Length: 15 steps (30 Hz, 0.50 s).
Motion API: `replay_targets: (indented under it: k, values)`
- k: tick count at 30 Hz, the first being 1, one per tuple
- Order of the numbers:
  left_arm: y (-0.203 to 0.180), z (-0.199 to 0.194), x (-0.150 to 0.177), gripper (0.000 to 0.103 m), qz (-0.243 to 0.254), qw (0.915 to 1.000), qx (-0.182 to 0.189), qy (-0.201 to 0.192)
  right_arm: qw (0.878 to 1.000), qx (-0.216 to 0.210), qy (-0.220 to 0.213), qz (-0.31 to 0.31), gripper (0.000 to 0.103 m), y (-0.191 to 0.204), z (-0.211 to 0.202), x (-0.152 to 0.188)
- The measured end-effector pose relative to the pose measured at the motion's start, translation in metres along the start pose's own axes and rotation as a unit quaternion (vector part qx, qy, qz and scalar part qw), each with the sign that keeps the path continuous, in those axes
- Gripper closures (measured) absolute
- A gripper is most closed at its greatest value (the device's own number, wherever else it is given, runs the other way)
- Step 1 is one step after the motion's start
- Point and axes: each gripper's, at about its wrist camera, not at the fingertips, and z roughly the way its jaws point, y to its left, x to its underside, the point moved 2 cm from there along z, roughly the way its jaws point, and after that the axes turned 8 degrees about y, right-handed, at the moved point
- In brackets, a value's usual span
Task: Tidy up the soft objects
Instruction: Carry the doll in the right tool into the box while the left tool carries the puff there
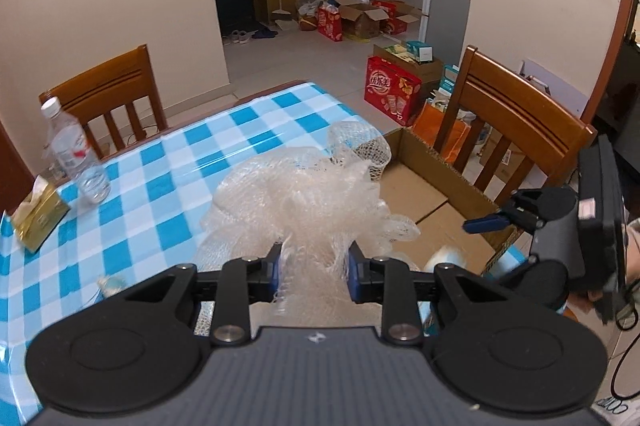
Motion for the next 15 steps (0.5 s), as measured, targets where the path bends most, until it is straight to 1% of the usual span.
replay_targets:
  k: [1, 2, 9, 15]
  values:
    - [-0.002, 0.003, -0.004, 0.075, 0.002, 1.0, 0.001, 0.0, 1.0, -0.005, -0.006, 0.0, 0.01, 0.0, 0.0, 0.002]
    - [-0.005, 0.006, -0.007, 0.075, 0.004, 1.0, 0.002, 0.001, 1.0, -0.008, -0.01, 0.001, 0.007, -0.001, -0.001, 0.004]
    - [-0.024, 0.04, -0.038, 0.075, 0.027, 0.9993, 0.025, 0.005, 0.999, -0.02, -0.016, 0.035, 0.004, -0.009, -0.006, 0.015]
    - [-0.048, 0.076, -0.067, 0.075, 0.045, 0.9976, 0.052, 0.003, 0.998, -0.017, -0.02, 0.061, 0.002, -0.015, -0.011, 0.022]
